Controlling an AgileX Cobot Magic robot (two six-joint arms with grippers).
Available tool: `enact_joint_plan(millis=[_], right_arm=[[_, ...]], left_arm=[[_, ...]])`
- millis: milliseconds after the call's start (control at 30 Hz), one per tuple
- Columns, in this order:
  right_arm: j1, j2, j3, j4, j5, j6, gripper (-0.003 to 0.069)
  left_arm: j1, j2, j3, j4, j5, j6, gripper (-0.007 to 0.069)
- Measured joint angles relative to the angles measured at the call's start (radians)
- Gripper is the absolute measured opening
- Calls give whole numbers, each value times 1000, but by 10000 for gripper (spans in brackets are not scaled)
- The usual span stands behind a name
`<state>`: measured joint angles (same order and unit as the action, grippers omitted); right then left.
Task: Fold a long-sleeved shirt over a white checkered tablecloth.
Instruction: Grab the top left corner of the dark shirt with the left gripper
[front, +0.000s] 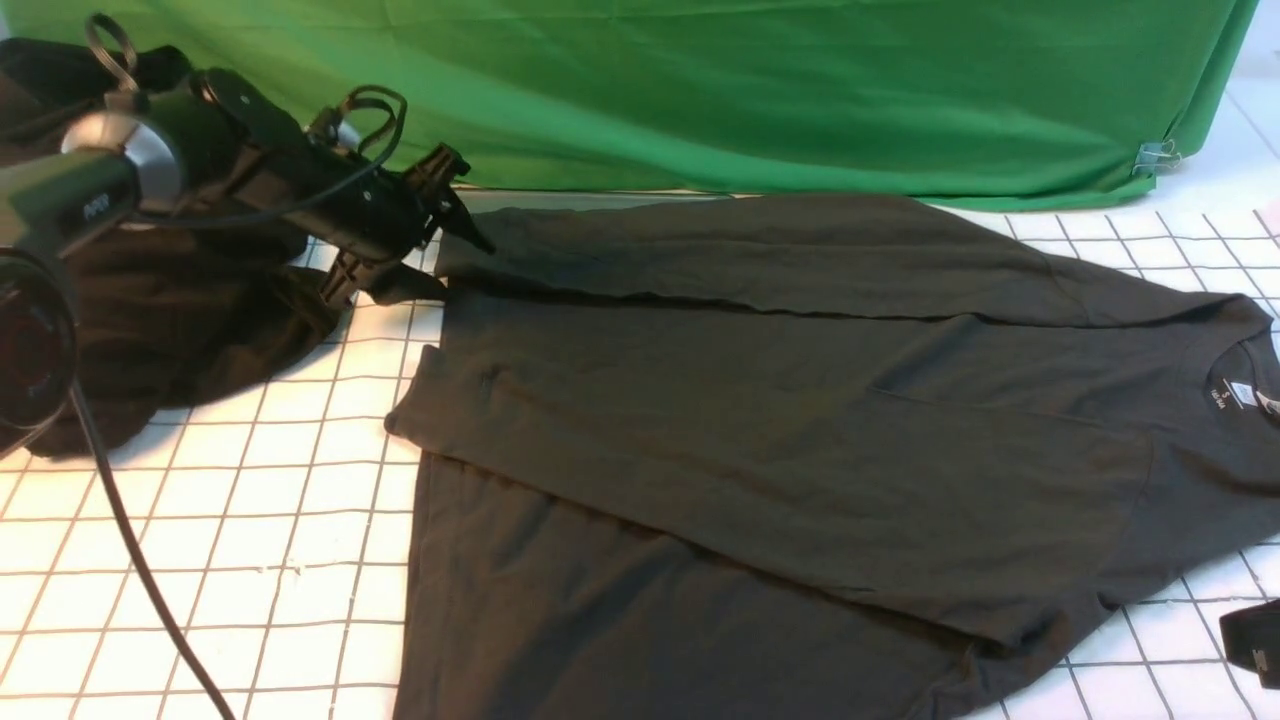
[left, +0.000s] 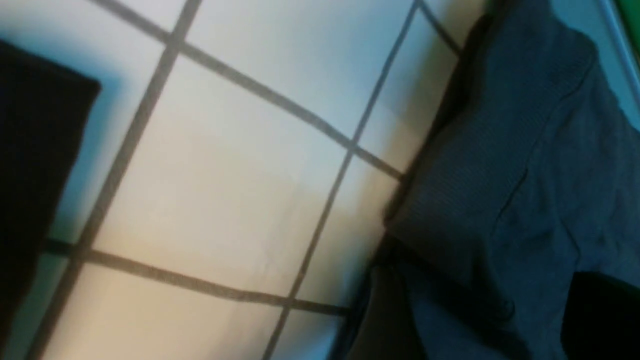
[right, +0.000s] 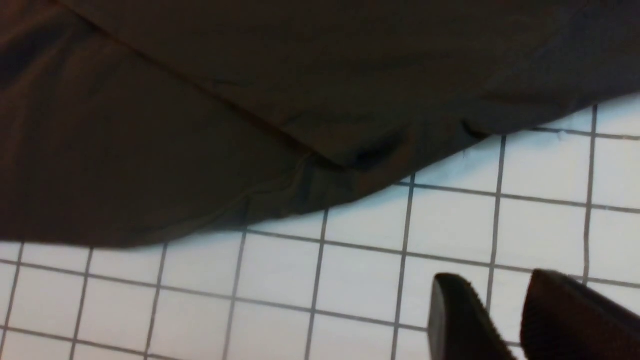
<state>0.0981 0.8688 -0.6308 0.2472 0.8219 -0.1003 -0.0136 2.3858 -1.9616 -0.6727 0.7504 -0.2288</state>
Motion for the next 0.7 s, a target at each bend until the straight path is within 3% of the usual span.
enact_joint_plan(millis=[333, 533, 600, 700], right_arm=[[0, 0, 0, 0, -34, 0, 197], [0, 0, 0, 0, -35, 1, 202], [0, 0, 0, 0, -38, 1, 206], [0, 0, 0, 0, -49, 1, 210]], left_arm=[[0, 23, 0, -10, -80, 1, 328], [0, 36, 0, -13, -128, 39, 154], [0, 37, 0, -17, -133, 83, 55], [0, 33, 0, -38, -134, 137, 23]])
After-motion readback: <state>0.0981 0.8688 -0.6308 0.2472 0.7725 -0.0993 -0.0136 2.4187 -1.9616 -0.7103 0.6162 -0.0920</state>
